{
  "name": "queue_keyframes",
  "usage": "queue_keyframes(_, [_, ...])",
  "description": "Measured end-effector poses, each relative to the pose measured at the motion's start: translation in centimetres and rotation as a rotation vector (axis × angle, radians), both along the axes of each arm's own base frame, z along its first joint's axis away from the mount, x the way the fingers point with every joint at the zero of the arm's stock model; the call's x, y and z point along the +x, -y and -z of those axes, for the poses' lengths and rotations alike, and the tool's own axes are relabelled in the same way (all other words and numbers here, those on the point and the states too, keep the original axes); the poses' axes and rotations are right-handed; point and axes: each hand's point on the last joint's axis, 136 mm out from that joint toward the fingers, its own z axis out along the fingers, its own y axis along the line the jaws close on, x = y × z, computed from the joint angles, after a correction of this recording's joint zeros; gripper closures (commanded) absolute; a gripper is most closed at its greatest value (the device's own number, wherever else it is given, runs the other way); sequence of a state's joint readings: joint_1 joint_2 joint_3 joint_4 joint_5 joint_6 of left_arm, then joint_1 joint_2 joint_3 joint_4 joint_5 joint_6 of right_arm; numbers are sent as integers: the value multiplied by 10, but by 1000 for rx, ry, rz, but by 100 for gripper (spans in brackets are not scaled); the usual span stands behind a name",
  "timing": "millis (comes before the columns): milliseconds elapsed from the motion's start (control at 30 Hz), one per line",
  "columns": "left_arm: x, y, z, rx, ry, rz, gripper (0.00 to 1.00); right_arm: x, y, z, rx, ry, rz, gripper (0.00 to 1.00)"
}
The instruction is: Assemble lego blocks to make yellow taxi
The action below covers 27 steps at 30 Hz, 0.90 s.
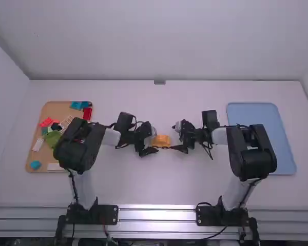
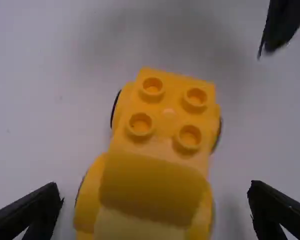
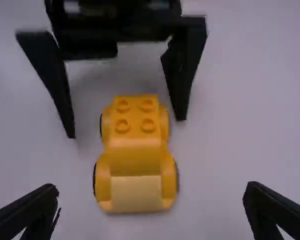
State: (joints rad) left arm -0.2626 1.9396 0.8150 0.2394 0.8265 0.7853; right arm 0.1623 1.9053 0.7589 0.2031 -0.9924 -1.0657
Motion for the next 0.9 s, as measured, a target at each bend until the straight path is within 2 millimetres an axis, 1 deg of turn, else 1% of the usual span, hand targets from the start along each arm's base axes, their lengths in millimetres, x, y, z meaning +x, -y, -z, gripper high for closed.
queue_keyframes(33, [-1, -4, -13, 15, 8, -13, 1, -2, -5, 3, -2, -4, 15, 1])
queue_keyframes(100, [-1, -9, -27, 29, 16, -30, 1, -3, -10, 6, -6, 1, 30, 1])
queue_keyframes(133, [2, -18, -53, 40, 57, -63, 1, -4, -16, 8, -12, -11, 47, 1])
queue_keyframes(200, [2, -26, -75, 43, 83, -97, 1, -7, -22, 10, -23, -26, 52, 1])
queue_keyframes(300, [2, -50, -130, 17, 136, -209, 1, -13, -31, 15, -53, -71, 59, 1])
queue_keyframes(333, [2, -50, -130, 17, 136, -209, 1, -13, -31, 15, -53, -71, 59, 1])
queue_keyframes(367, [-1, -61, -150, 0, 142, -262, 1, -10, -36, 15, -53, -75, 56, 1])
queue_keyframes(400, [-3, -64, -156, -6, 139, -281, 1, -8, -38, 16, -52, -74, 53, 1])
queue_keyframes(433, [-7, -72, -167, -15, 136, -317, 1, -4, -41, 17, -50, -74, 49, 1])
queue_keyframes(467, [-14, -80, -181, -27, 137, -358, 1, 6, -47, 20, -46, -73, 44, 1])
queue_keyframes(500, [-19, -86, -191, -37, 139, -383, 1, 14, -51, 23, -41, -74, 40, 1])
queue_keyframes(633, [-36, -98, -214, -52, 159, -440, 1, 26, -61, 32, -42, -91, 34, 1])
queue_keyframes(700, [-44, -103, -219, -41, 168, -465, 1, 24, -66, 39, -65, -124, 30, 2])
queue_keyframes(800, [-48, -107, -224, -26, 184, -494, 1, 17, -71, 45, -90, -156, 10, 14])
queue_keyframes(867, [-50, -111, -228, -16, 203, -519, 1, 11, -75, 45, -99, -170, -22, 33])
queue_keyframes(900, [-50, -112, -229, -14, 210, -524, 1, 11, -75, 44, -101, -177, -26, 41])
